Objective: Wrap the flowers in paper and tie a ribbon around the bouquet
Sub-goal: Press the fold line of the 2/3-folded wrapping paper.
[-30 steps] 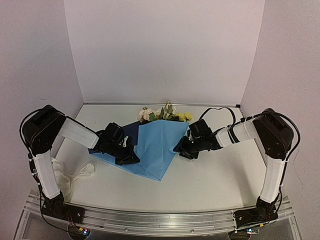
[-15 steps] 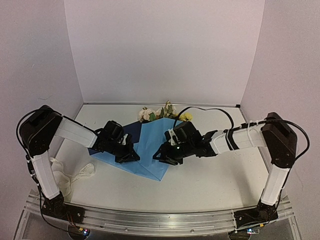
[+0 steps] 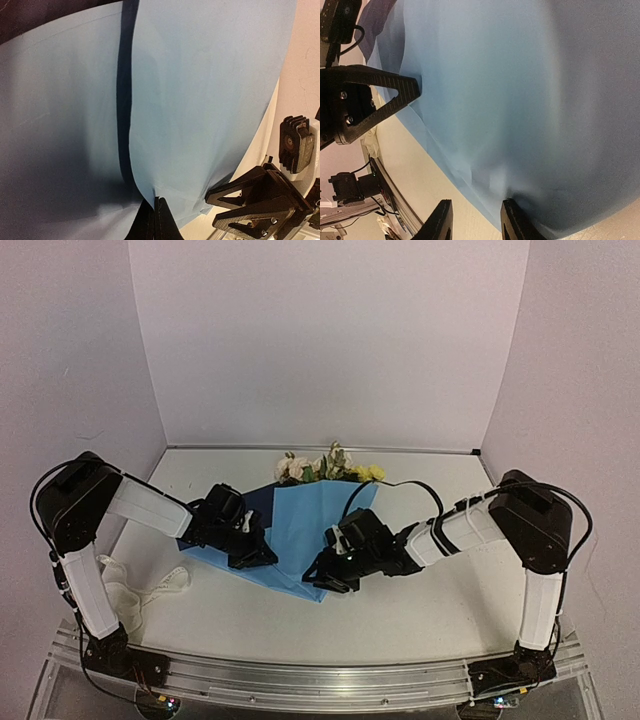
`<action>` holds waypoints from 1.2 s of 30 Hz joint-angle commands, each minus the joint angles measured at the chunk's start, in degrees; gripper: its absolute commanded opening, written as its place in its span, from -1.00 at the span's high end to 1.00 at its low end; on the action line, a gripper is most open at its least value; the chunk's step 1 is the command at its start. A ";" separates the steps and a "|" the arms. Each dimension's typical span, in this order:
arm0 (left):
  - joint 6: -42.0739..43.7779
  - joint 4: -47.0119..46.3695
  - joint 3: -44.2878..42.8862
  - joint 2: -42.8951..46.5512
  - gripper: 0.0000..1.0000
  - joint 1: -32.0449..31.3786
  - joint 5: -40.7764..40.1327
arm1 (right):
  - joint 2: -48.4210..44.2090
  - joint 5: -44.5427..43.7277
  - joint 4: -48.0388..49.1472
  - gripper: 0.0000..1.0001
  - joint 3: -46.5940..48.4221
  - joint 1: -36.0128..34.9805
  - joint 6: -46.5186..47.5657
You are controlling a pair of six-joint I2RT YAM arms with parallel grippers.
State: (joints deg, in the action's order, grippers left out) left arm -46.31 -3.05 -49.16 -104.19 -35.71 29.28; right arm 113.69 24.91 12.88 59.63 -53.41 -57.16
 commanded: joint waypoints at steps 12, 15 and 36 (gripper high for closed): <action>-1.21 0.25 -0.15 -1.36 1.00 -0.28 -2.01 | -6.33 -0.97 2.53 0.24 -7.38 -1.51 -2.19; -1.21 0.24 -0.42 -1.96 1.00 -0.22 -1.90 | -5.22 -0.12 3.57 0.25 -8.01 -1.52 -3.36; 1.02 1.31 -2.44 0.89 0.95 -0.20 -0.27 | -8.61 -1.41 -12.94 0.19 5.53 -1.97 4.20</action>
State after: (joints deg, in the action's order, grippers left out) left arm -46.43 -2.41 -49.65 -105.62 -35.97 28.77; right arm 106.68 24.95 5.49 58.46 -55.07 -57.87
